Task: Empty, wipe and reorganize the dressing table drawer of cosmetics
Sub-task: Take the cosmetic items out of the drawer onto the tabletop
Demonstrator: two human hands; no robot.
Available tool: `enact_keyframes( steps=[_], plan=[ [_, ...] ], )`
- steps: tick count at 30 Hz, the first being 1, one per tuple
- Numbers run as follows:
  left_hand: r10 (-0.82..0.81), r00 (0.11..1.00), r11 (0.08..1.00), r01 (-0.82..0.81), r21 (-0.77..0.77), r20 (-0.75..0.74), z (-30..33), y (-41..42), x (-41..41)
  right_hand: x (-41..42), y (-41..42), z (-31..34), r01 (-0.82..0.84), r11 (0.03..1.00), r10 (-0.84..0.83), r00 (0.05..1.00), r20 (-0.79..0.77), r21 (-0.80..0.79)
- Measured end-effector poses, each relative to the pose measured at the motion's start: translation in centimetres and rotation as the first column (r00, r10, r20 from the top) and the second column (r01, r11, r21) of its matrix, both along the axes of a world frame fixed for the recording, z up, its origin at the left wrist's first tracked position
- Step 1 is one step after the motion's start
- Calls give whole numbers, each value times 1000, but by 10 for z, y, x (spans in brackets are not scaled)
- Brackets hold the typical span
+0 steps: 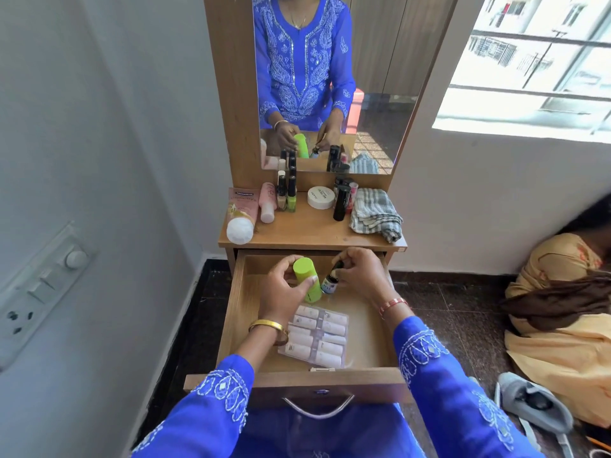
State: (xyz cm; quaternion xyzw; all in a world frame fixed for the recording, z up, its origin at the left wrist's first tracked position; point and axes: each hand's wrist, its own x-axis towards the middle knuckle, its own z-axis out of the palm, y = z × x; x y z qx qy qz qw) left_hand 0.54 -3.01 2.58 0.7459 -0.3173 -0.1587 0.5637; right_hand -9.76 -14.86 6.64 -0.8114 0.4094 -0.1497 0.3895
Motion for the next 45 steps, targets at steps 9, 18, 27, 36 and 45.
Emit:
enact_keyframes(
  steps=[9,18,27,36,45],
  plan=[
    [45,990,997,-36,-64,137,62,-44,54,69,-42,56,11,984,8,995,102,-179],
    [39,965,998,-51,37,259,63,-82,78,120,-71,66,-79,948,68,997,-46,-308],
    [54,929,989,-101,110,365,65,-99,80,149,-93,69,-147,931,101,983,-152,-334],
    [34,932,988,-85,128,360,65,-102,79,170,-104,64,-146,917,94,984,-154,-372],
    [79,942,986,-121,111,325,58,-97,75,153,-99,74,-12,961,52,989,137,-275]
  ],
)
